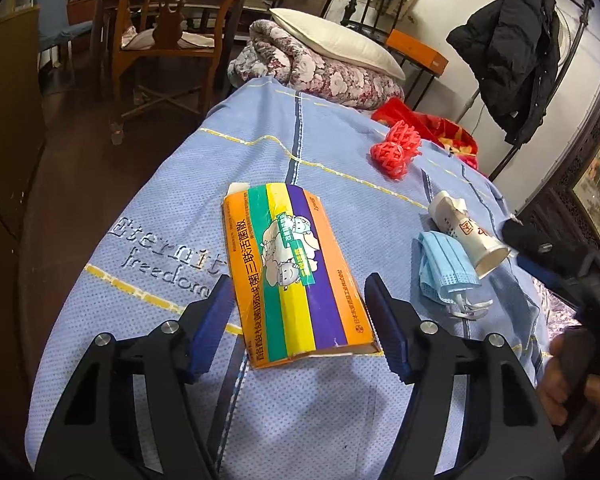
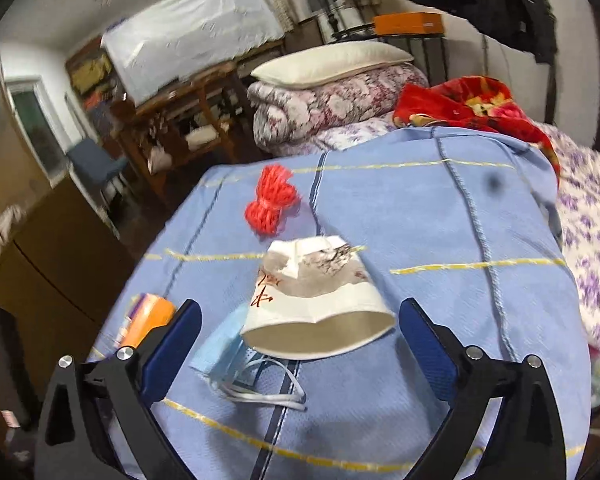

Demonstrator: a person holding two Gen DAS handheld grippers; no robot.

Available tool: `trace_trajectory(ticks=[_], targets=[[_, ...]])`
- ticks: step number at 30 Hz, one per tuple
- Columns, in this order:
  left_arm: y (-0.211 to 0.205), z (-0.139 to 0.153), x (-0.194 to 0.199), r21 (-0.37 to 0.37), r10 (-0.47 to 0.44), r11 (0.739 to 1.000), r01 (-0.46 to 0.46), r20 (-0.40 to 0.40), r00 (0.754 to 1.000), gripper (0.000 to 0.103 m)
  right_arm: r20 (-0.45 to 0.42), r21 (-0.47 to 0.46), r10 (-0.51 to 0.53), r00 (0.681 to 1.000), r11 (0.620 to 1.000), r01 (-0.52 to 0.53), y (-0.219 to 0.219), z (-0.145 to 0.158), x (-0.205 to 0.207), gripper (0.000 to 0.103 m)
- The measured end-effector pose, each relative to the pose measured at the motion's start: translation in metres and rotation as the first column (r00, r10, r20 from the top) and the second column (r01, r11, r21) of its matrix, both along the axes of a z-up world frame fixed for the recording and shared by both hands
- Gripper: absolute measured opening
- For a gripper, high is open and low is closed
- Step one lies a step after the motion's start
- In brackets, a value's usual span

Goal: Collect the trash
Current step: 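Grasp the white paper cup with the right gripper while the left gripper grasps the striped box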

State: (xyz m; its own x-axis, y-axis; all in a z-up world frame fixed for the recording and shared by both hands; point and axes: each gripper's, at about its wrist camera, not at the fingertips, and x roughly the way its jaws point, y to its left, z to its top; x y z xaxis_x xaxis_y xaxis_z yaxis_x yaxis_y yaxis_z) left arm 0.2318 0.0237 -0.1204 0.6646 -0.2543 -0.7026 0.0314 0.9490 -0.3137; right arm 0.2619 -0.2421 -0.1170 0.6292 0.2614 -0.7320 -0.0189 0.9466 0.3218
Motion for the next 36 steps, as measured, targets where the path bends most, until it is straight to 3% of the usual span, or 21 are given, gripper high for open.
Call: trace_trajectory(ticks=[6, 14, 17, 20, 23, 25, 36], targets=[[-0.005, 0.0, 0.004, 0.025, 0.001, 1.0, -0.001, 0.001, 1.0, 0.066, -0.013, -0.122, 0.008, 1.0, 0.993, -0.009, 0.016, -0.016, 0.017, 0.097], [-0.007, -0.001, 0.004, 0.032, 0.006, 0.999, -0.006, -0.002, 1.0, 0.066, -0.057, 0.005, -0.048, 0.997, 0.999, 0.048, -0.01, -0.033, 0.025, 0.097], [-0.007, -0.001, 0.004, 0.029, 0.006, 1.0, -0.005, -0.001, 1.0, 0.066, -0.055, 0.053, -0.037, 0.998, 0.998, 0.04, -0.014, -0.036, 0.026, 0.087], [-0.006, -0.001, 0.004, 0.02, 0.005, 1.0, -0.005, 0.001, 1.0, 0.066, -0.024, 0.081, -0.05, 0.998, 0.995, 0.052, -0.018, -0.034, 0.022, 0.083], [-0.001, -0.001, 0.002, -0.052, -0.005, 0.999, 0.005, 0.002, 1.0, 0.062, 0.011, 0.089, -0.078, 0.997, 0.993, 0.076, -0.022, -0.03, 0.016, 0.082], [0.003, 0.002, 0.001, -0.1, -0.015, 0.995, 0.017, 0.019, 1.0, 0.052, 0.027, 0.093, -0.092, 0.995, 0.992, 0.089, -0.024, -0.028, 0.014, 0.082], [-0.005, 0.017, -0.009, -0.119, -0.043, 0.991, 0.054, 0.092, 0.995, 0.05, 0.147, 0.014, -0.098, 0.984, 0.995, 0.097, -0.03, 0.003, -0.033, 0.081]])
